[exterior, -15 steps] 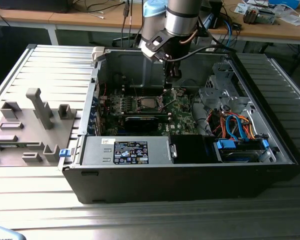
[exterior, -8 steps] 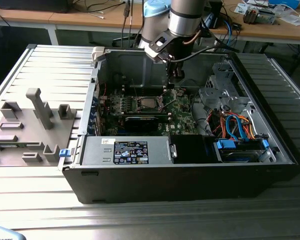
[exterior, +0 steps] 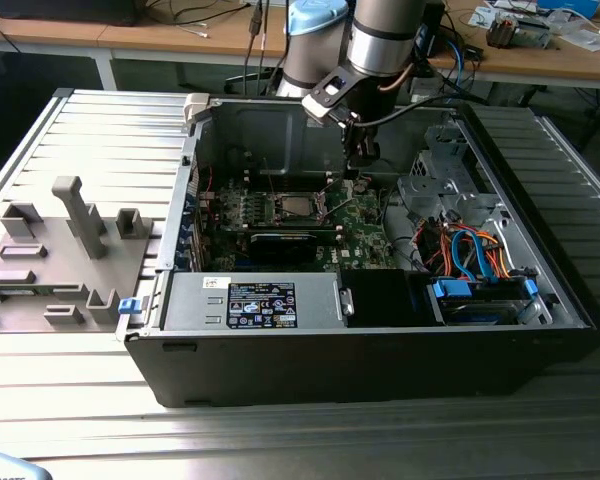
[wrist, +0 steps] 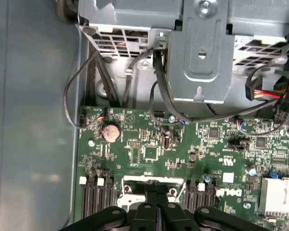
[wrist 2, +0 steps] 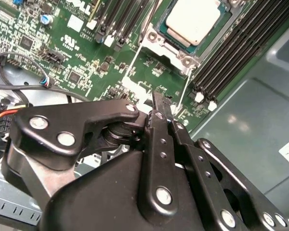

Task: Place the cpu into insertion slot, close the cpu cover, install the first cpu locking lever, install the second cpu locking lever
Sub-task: 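Close the cpu cover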

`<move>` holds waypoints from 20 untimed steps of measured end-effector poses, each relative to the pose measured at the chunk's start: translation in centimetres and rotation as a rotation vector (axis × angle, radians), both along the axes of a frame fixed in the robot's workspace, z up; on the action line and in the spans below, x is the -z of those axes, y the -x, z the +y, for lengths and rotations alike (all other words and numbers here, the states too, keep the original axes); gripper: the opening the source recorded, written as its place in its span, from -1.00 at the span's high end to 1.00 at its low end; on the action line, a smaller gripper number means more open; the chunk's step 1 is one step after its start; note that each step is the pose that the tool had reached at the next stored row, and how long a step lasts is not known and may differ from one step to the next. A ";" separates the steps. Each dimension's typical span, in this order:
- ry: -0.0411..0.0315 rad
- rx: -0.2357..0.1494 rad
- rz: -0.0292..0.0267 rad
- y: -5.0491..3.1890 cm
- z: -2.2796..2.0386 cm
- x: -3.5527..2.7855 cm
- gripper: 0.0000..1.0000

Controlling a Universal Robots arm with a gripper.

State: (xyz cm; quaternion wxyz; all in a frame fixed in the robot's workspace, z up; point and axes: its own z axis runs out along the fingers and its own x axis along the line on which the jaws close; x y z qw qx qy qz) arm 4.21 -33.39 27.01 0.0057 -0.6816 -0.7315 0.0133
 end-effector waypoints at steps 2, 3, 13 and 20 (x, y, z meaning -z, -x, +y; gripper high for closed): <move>0.0003 0.000 0.0001 -0.30 -0.01 0.06 0.79; 0.0002 0.000 0.0001 -0.39 -0.01 0.09 0.79; 0.0001 0.000 0.0003 -1.43 0.00 0.83 0.79; 0.0002 0.000 0.0006 -2.36 0.00 1.26 0.79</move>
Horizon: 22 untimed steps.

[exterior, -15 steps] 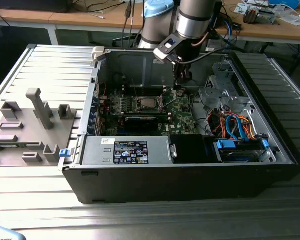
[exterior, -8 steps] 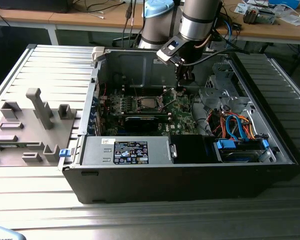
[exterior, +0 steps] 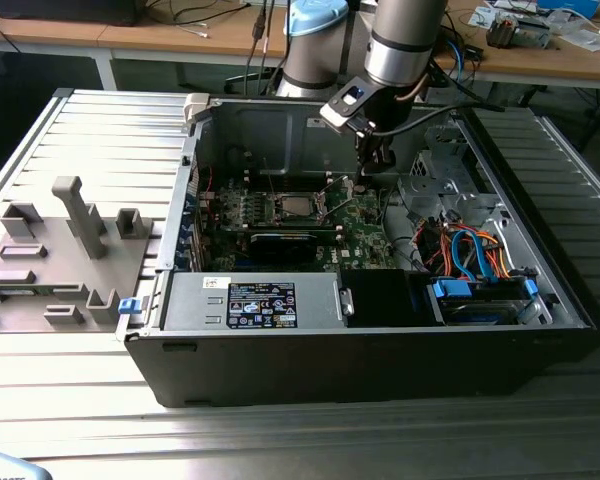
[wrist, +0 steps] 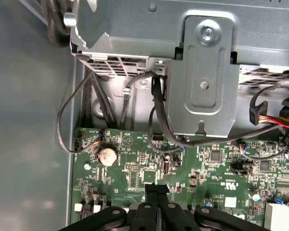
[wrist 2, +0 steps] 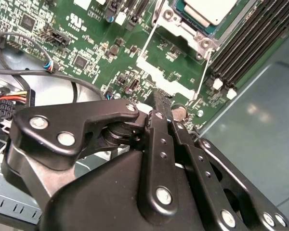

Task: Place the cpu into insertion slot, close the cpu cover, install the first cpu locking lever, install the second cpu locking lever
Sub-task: 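Close the cpu cover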

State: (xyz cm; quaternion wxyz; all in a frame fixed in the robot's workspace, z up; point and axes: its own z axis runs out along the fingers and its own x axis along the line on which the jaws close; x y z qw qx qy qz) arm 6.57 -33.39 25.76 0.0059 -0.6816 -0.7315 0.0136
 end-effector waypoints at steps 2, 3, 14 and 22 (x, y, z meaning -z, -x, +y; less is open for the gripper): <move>-0.0002 0.000 0.0007 -0.09 0.00 0.42 0.79; -0.0001 0.000 0.0010 -0.11 0.00 0.57 0.79; -0.0006 0.000 0.0010 0.57 0.00 1.04 0.79; -0.0037 0.000 0.0003 2.23 0.00 1.04 0.79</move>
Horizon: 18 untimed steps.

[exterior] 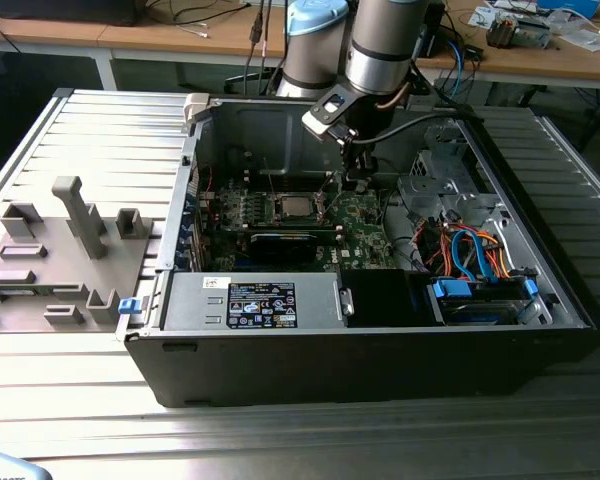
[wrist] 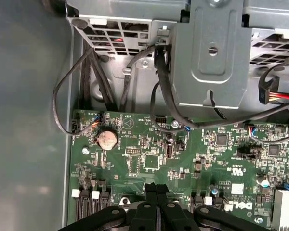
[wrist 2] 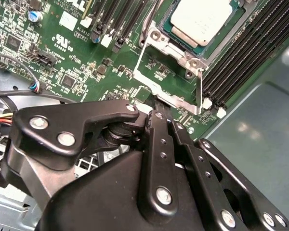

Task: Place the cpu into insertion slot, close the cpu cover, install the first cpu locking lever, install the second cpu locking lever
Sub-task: 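Close the cpu cover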

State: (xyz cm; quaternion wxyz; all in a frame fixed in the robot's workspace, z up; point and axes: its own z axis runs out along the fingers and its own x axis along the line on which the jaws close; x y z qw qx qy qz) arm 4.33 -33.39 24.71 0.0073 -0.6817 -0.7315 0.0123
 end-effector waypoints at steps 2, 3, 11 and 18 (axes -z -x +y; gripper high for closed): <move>-0.0001 0.000 0.0000 0.29 0.00 0.00 0.79; -0.0002 0.000 0.0000 0.44 0.00 0.01 0.79; -0.0002 0.000 0.0000 0.99 0.00 0.03 0.79; -0.0002 0.000 0.0000 1.61 0.00 0.03 0.79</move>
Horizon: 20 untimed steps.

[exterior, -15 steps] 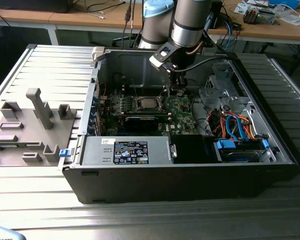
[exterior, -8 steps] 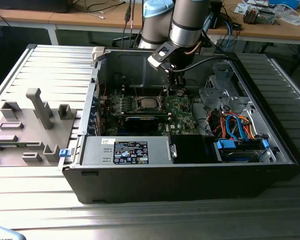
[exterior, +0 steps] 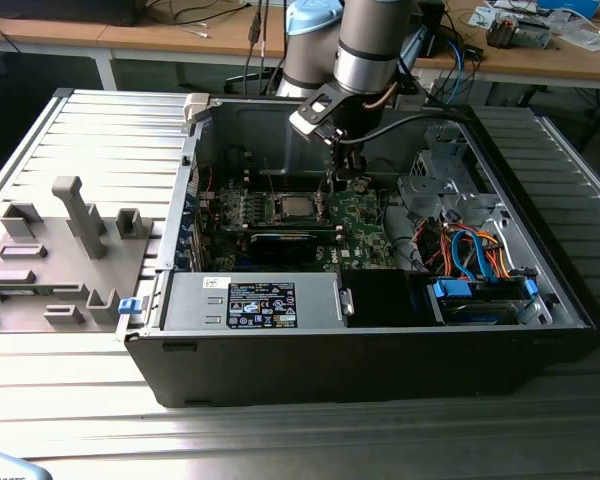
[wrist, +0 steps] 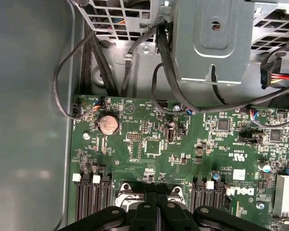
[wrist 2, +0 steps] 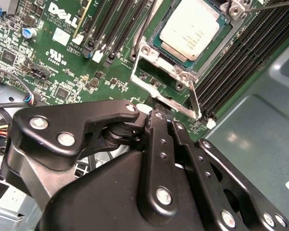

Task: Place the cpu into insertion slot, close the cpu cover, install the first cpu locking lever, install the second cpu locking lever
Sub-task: 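Close the cpu cover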

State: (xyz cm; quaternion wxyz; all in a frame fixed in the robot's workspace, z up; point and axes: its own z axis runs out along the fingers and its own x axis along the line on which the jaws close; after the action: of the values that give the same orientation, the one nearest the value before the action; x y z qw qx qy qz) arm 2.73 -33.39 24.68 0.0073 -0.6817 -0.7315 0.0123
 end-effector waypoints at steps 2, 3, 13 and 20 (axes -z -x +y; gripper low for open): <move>0.0000 0.000 0.0000 0.13 0.00 0.00 0.79; 0.0000 0.000 0.0000 0.23 0.00 0.00 0.79; 0.0000 0.000 0.0000 0.87 0.00 0.01 0.79; 0.0000 0.000 0.0000 1.22 0.00 0.03 0.79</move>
State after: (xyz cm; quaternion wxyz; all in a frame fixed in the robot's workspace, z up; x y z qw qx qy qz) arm 1.50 -33.39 24.65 0.0073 -0.6816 -0.7315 0.0123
